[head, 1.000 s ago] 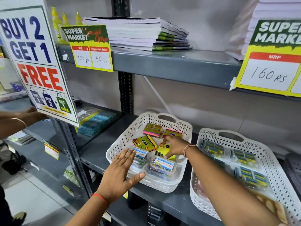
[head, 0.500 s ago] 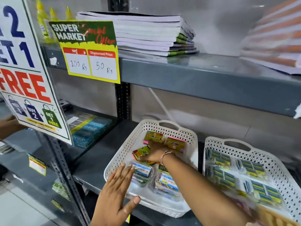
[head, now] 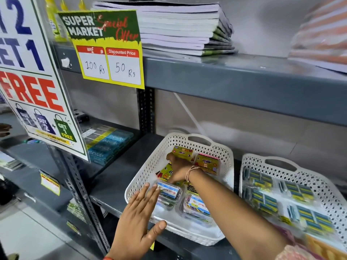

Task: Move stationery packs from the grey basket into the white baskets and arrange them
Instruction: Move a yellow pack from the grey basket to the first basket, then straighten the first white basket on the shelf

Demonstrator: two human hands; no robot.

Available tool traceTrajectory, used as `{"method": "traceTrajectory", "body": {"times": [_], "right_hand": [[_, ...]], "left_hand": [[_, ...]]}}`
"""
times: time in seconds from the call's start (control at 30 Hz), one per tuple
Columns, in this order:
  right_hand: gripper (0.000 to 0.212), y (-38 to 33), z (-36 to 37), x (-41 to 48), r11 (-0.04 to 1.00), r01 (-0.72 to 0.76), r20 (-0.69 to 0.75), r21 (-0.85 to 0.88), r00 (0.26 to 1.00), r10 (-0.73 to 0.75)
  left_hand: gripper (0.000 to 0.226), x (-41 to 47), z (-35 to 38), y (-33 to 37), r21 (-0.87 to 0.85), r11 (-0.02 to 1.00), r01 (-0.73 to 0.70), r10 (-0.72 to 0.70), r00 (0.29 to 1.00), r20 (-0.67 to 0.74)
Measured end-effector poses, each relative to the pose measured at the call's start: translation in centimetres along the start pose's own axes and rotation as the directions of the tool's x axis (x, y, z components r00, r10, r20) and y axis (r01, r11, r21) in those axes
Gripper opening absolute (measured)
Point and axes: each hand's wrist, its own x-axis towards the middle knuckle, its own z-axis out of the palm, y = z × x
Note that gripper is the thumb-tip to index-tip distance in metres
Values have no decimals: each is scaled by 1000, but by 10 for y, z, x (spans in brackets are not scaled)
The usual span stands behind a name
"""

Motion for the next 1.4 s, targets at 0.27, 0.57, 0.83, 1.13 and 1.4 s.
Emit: {"method": "traceTrajectory", "body": {"times": [0.27, 0.57, 0.83, 1.13, 1.4], "right_hand": [[88, -3, 3, -4, 1000, -28, -38, -10, 999, 28], [86, -8, 5, -2, 999, -47, -76, -21, 996, 45], [99, 2, -2, -4, 999, 12, -22, 32, 1000, -11], [47, 34, -47, -63, -5, -167, 166, 986, 976, 142], [87, 26, -17, -79, -188, -410, 440, 893, 882, 167]], "left_hand": [[84, 0, 1, 1, 2, 1000, 18, -18, 1000, 2], [84, -1, 0, 1, 16, 1000, 18, -18, 999, 29], [84, 3, -5, 1, -121, 988, 91, -90, 996, 14], [74, 116, -23, -28, -679, 479, 557, -420, 824, 379], [96, 157, 9, -39, -428, 473, 770, -543, 638, 546]]}}
